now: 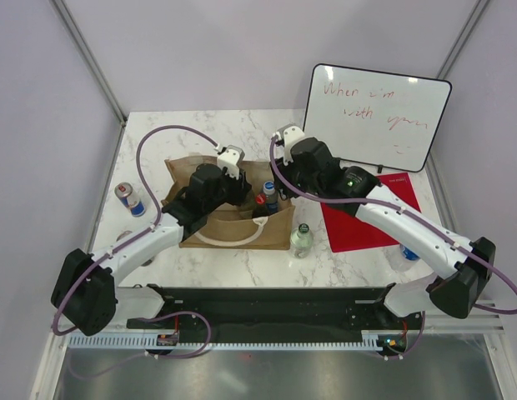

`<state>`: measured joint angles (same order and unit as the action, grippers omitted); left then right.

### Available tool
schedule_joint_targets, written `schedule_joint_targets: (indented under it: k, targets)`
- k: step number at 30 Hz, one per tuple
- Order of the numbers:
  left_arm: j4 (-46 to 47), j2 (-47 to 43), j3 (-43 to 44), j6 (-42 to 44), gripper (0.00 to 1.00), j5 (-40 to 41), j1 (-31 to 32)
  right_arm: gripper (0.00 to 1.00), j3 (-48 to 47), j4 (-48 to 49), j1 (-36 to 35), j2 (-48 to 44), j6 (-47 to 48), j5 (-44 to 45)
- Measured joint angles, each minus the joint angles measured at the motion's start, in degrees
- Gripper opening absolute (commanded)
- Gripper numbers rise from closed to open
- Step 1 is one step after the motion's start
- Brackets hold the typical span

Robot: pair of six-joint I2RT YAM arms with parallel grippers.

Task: Place the beverage into the canvas bag

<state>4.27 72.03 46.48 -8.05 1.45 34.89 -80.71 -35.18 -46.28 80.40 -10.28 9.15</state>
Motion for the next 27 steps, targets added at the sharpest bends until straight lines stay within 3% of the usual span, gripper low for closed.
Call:
schedule_joint_targets:
  k: [2,9,15,27]
  targets:
    - [0.3,0.3,0.0,0.0,0.14,0.0,0.1,0.56,0.5,0.0,0.0,-0.2,0.0,0.0]
    - [0.6,1.6,0.0,0.0,0.17,0.0,0.3,0.59,1.5,0.0,0.0,-0.9,0.0,0.0]
    - [0.6,2.5,-0.7,0.0,0.39,0.0,0.6,0.64,1.6,0.0,0.0,-1.5,0.0,0.0]
    - [4.0,0.9,-0.3,-0.1,0.58,-0.1,1.1,0.68,2.6,-0.1,0.0,-2.8,0.1,0.1]
